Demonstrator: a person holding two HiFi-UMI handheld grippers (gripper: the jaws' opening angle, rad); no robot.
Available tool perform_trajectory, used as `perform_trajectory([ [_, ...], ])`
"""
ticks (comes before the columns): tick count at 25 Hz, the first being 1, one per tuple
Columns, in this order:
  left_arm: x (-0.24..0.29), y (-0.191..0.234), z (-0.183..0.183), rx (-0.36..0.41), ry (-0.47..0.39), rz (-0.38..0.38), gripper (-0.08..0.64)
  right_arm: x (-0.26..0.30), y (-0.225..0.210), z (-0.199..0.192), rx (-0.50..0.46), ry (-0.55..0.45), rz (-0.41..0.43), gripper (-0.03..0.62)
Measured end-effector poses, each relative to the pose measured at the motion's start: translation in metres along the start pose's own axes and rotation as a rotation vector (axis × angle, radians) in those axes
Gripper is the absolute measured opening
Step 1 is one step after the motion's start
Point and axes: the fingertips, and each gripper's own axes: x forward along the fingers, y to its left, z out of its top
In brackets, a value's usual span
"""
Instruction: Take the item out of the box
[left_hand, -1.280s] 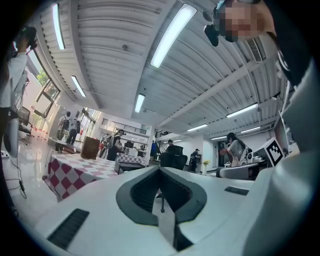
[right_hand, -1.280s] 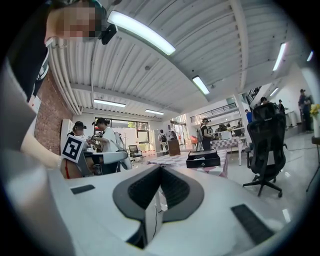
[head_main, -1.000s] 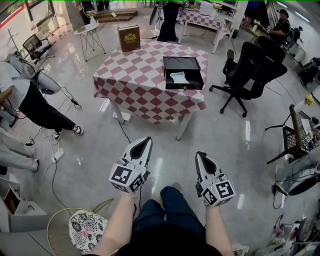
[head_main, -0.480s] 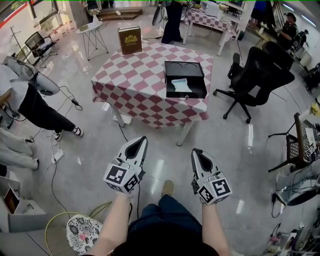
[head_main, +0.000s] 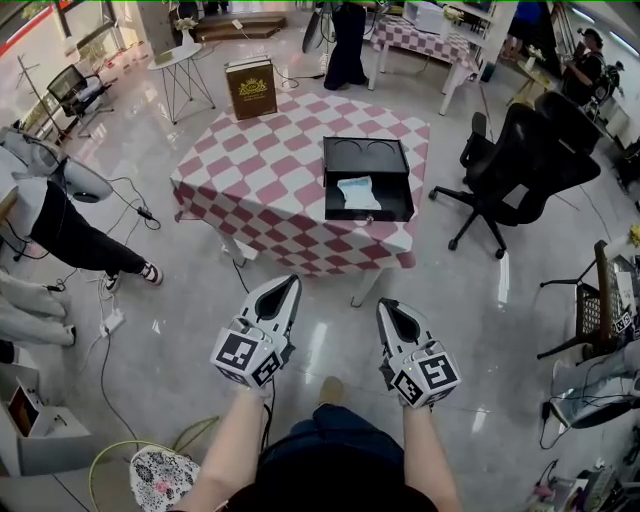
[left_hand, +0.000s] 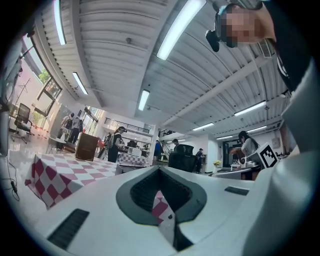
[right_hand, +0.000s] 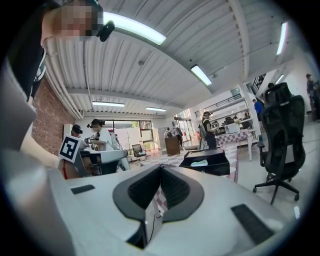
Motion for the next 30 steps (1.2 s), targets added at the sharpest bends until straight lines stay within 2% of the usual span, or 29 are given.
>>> perform_trajectory([
  [7, 0.039, 0.011, -0.009, -0.005, 0.01, 0.015, 0.009, 0.026, -0.033, 0.002, -0.001, -0.006, 0.022, 0.005],
  [13, 0.052, 0.02, -0.009, -0.005, 0.005, 0.046, 0.009, 0.04, -0.049, 0.004, 0.012, 0.0, 0.05, 0.005],
  [21, 0.05, 0.024, -0.012, 0.013, 0.033, 0.061, 0.009, 0.052, -0.054, 0.0, 0.069, -0.014, 0.049, 0.005],
  [30, 0.059, 0.033, -0.023, -0.006, 0.076, 0.071, 0.009, 0.071, -0.048, -0.004, 0.034, 0.032, 0.106, 0.005],
])
